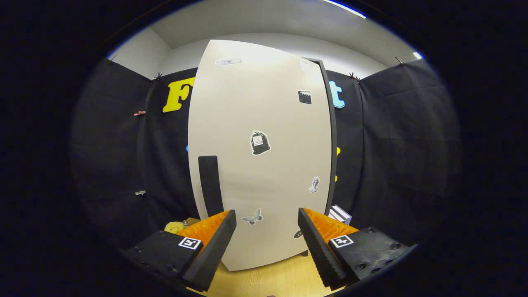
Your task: Open the shoe cabinet door, grab the shoes and put them into the shoe cabinet, then close the shoe cabinet door.
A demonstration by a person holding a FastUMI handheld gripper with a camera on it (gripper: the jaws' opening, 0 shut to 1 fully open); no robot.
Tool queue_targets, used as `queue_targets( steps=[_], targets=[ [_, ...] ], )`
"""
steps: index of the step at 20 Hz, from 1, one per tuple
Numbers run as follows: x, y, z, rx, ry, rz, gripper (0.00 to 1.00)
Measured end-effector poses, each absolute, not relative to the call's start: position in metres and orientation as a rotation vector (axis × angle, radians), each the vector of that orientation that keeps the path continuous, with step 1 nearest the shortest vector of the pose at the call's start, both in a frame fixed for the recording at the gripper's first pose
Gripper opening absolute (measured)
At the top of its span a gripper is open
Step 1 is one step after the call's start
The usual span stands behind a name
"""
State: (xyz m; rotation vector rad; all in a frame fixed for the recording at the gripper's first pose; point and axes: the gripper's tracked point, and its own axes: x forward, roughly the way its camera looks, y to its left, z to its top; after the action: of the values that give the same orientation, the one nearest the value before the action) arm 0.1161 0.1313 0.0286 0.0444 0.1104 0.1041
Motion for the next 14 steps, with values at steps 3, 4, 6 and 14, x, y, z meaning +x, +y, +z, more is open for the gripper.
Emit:
queue_targets(
  steps=[3,4,6,14],
  targets=[
    [0.115,0.131,0.036,0.053,0.085,0.11,0.97],
    [0.112,0.128,0.037,0.047,0.079,0.113,0.97],
    [0.109,0.121,0.035,0.038,0.075,0.106,0.97],
    [0.093,0.09,0.008,0.055,0.122,0.128,0.97]
  ],
)
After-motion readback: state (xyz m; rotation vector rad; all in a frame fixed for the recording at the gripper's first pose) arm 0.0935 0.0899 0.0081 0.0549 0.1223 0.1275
